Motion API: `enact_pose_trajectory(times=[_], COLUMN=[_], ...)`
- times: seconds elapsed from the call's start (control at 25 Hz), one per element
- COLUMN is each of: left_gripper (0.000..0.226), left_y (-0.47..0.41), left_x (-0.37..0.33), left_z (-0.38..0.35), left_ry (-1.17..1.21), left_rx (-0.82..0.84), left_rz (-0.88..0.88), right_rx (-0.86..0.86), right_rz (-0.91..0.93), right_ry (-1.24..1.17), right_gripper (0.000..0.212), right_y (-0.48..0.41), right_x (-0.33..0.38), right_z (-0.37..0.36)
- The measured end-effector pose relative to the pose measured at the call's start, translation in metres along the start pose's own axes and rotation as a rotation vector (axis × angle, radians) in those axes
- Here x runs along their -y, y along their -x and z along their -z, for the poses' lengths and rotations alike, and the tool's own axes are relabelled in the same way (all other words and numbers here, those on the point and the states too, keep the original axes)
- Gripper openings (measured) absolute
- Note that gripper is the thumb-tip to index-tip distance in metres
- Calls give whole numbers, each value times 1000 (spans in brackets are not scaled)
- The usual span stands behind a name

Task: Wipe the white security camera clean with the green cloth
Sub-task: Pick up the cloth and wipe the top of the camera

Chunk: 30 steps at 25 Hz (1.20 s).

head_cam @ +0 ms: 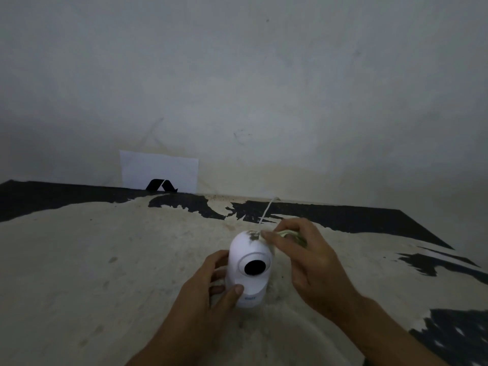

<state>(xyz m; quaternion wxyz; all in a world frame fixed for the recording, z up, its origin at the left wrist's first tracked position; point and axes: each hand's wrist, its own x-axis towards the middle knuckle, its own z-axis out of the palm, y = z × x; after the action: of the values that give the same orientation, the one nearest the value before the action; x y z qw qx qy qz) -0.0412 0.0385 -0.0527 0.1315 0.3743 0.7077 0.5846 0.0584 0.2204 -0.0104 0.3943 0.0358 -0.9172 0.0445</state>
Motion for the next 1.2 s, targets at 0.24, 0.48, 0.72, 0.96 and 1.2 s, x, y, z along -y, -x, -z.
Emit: enact_pose_trajectory(times=[0.24,0.48,0.72,0.96,1.2], left_gripper=[51,57,56,48,49], left_y=[-1,-2,-1,-3,-3], left_x=[2,0,3,4,3], left_z=[1,2,2,1,2], left_ry=[-12,-12,-11,-2,14], left_rx=[9,9,-5,3,7], left_rz=[24,17,15,17,-2], right_rx=[5,37,-1,60,19], right_rz=[61,0,51,56,90], right_ry=[-40,72,-97,35,-34], right_gripper=[56,33,32,34,31], right_y=[-1,-3,-2,-3,-7], right_x=[8,-14,0,-10,-2], right_z=[-4,-12,-1,-8,-1])
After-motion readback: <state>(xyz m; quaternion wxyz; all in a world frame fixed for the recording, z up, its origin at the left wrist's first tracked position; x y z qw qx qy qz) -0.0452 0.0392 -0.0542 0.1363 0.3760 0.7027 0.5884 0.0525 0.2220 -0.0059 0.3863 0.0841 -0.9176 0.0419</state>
